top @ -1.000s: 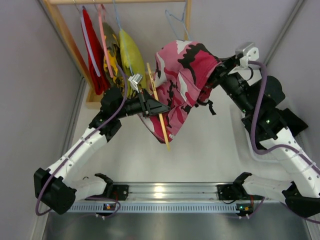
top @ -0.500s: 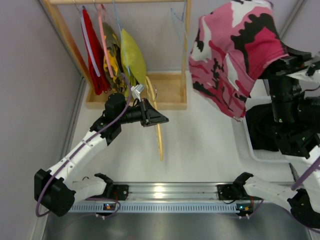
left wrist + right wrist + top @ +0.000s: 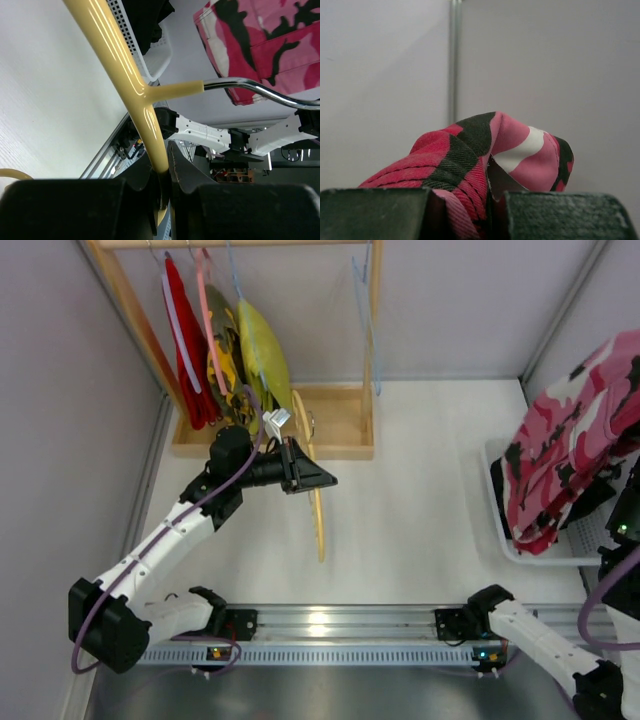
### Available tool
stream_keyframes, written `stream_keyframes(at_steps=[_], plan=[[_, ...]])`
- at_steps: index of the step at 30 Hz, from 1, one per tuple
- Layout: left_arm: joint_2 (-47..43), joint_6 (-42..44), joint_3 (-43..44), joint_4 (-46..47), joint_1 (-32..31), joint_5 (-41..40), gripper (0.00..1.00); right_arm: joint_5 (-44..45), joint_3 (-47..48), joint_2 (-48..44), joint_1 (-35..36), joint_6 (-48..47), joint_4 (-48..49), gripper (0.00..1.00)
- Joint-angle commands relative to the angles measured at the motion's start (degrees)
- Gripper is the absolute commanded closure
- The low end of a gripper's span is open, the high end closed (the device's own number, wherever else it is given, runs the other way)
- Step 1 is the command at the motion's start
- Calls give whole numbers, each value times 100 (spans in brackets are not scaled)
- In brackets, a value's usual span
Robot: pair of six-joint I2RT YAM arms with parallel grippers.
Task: Remove the trousers from the hanger
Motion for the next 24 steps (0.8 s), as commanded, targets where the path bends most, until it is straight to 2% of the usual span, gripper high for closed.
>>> stream_keyframes(at_steps=[1,6,10,13,15,17,20,22,24], plan=[[-141,139,345,313,32,146,100,951,238,-231,-556,-486,-416,100],[-88,174,573,313,15,146,100,1618,-227,-565,-1120,-996,-698,100],[-35,192,907,313,15,75,100,1699,-464,-636,-1830,-1127,-1216,100],[-53,96,1101,313,23,58,100,1795,-1096,-724,-2235,-1452,-1191,100],[-61,60,1224,313,15,67,100,1787,-1761,-811,-2342,-1733,-920,100],[-105,-18,1294,356,15,93,100,1778,-2177,-821,-2439,-2252,-191,100],[-210,-177,1304,532,24,93,100,1726,-2285,-689,-2606,-1956,-293,100],[-272,-282,1277,664,24,75,100,1611,-2275,-505,-2983,-1867,-312,100],[-360,-423,1242,761,24,49,100,1401,-2503,-312,-3177,-2016,100,100]])
